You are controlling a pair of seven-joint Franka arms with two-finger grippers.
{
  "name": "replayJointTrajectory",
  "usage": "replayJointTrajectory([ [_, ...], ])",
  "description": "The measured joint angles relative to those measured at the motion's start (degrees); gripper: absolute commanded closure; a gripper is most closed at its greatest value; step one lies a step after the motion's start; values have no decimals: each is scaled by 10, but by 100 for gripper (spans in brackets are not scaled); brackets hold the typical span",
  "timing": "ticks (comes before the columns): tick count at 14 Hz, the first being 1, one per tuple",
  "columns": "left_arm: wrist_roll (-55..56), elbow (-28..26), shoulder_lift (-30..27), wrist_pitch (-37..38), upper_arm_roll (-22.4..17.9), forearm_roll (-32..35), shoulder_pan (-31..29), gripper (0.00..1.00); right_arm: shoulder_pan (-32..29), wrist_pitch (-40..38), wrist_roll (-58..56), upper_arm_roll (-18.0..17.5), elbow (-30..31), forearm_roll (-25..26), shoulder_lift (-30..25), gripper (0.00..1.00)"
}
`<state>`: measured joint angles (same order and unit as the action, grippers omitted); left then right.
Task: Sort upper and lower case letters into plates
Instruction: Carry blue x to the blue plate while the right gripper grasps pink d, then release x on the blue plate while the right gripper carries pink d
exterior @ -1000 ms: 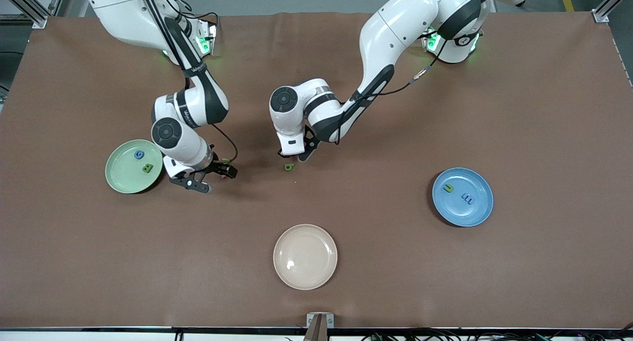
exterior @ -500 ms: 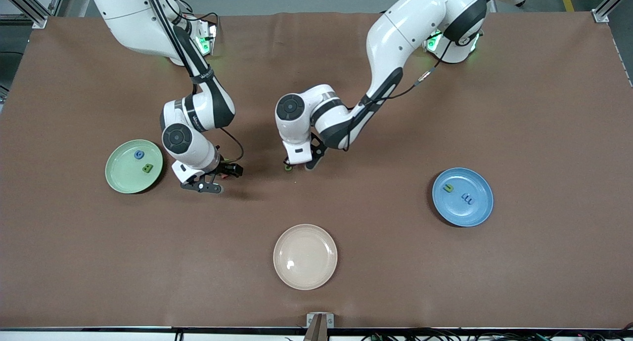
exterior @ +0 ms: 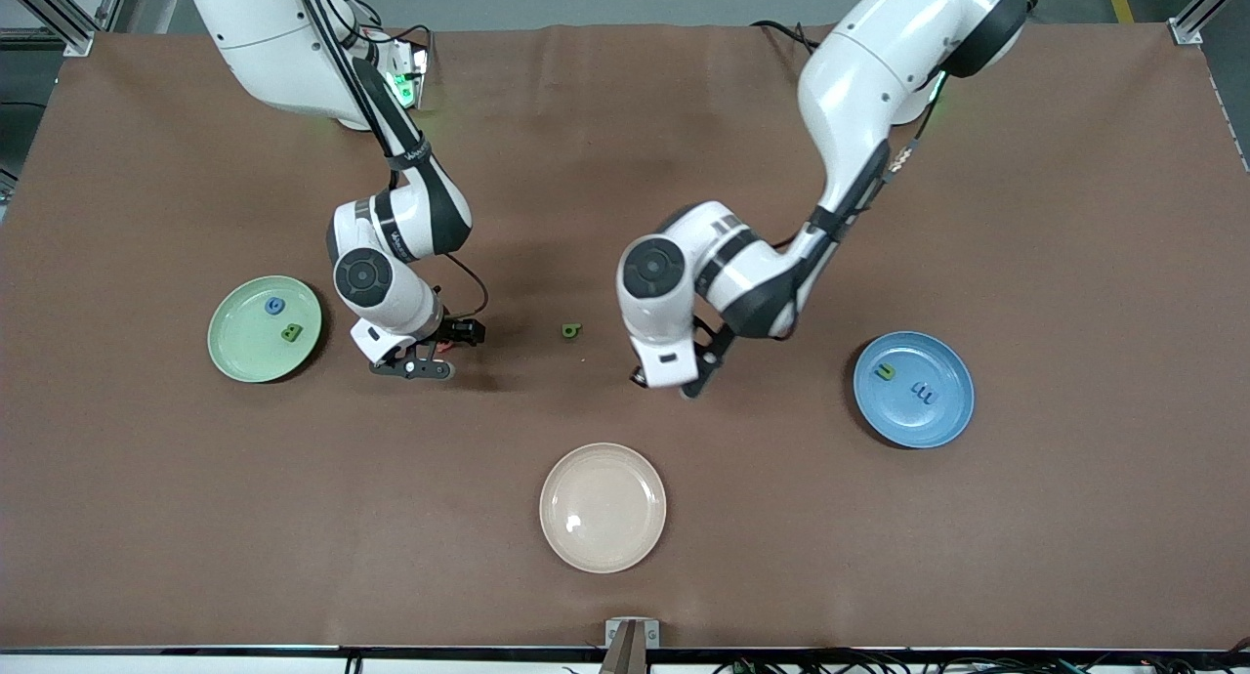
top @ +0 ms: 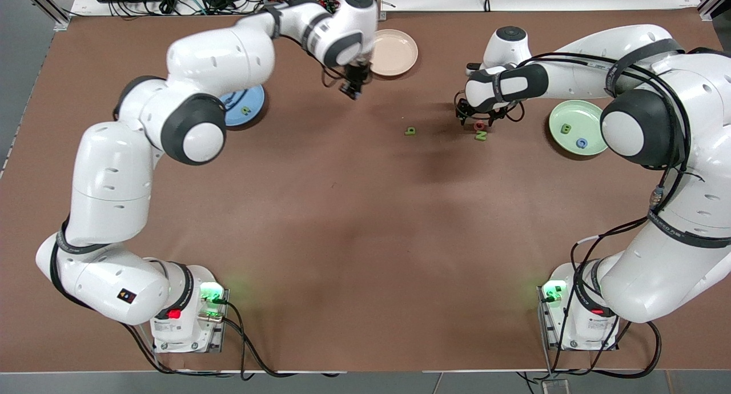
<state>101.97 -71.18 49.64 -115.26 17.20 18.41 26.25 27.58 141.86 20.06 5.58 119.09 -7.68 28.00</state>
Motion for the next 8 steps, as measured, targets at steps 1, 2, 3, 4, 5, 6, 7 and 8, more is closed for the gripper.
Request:
replayJointTrajectory([
  [1, -20, 0, -3, 10, -1, 1, -22, 98, 2, 2, -1, 0, 0, 0, 0, 12],
  [2, -43, 0, -7, 15, -1, 1, -45, 98, 4, 3, -1, 0, -1, 0, 0, 12],
  [3, -69, -1, -12, 19, 0, 1, -68, 98, 6, 4, -1, 0, -2, 0, 0, 12],
  [4, -98, -6, -19, 23, 0, 1, -90, 99, 7, 4, -1, 0, -4, 0, 1, 12],
  [5, -129, -13, -27, 26, 1, 1, -112, 99, 7, 4, -1, 0, -6, 0, 2, 12],
  [6, -154, -20, -33, 28, 2, 1, -131, 99, 7, 4, -2, 1, -7, 0, 4, 12],
  [7, -174, -26, -38, 28, 2, 1, -151, 99, 7, 4, -2, 1, -8, 0, 7, 12],
  [8, -195, -32, -41, 29, 3, 1, -170, 99, 7, 5, -2, 2, -9, 0, 11, 12],
])
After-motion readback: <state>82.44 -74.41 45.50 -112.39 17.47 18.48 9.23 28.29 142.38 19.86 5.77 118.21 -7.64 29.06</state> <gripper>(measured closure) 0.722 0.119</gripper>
